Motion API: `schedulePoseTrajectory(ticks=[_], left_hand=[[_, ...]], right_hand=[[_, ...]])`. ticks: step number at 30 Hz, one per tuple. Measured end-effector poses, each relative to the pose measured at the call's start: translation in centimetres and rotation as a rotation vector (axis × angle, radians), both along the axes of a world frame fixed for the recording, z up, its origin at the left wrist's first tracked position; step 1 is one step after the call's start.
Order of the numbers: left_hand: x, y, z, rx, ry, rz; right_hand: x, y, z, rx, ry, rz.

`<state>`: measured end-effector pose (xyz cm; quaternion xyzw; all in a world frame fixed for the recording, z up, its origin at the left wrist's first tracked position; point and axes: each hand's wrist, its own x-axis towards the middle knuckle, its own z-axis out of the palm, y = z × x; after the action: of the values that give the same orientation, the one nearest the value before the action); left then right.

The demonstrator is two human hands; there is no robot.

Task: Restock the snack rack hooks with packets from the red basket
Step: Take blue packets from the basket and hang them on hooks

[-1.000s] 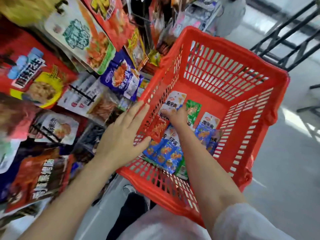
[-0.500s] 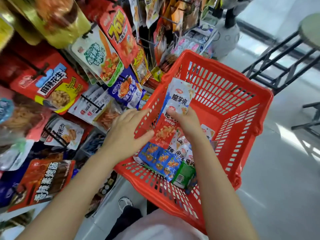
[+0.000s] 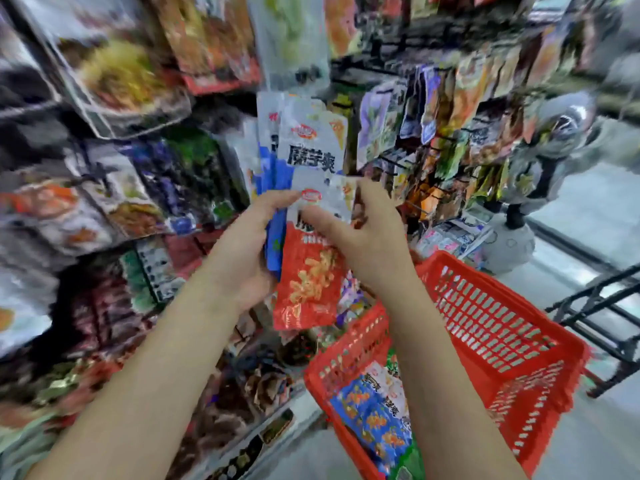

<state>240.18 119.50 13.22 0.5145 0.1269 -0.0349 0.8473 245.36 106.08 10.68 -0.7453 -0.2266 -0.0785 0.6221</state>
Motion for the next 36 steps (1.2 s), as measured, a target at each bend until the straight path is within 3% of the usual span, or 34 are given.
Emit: schedulePoseTrajectory(ticks=[7, 12, 17, 22, 28, 36], left_hand=[[-8.6, 11.1, 10.6, 0.219, -0.371, 0.275], [-15.8, 18.1, 16.4, 0.349, -0.495, 0.633], [-23.0, 24.0, 21.6, 0.4, -0.704, 0.925], [-29.4, 29.9, 24.7, 0.555, -0.76, 1.135], [-33.6, 34.4, 26.6, 0.547, -0.778, 1.161], [-36.1, 38.6, 26.1, 0.359, -0.709, 1.162]], right_hand=[[-5.0, 12.2, 11.0, 0.218, -0.201, 0.133], [-10.0, 20.0, 18.3, 0.219, -0.313, 0.199], [-14.9, 26.9, 25.0, 0.457, -0.488, 0.32], [-19.3, 33.1, 30.3, 0.545, -0.681, 0.408], [-22.4, 39.5, 35.1, 0.474, -0.84, 0.409], [-25.0, 44.7, 37.9, 0.398, -0.807, 0.472]])
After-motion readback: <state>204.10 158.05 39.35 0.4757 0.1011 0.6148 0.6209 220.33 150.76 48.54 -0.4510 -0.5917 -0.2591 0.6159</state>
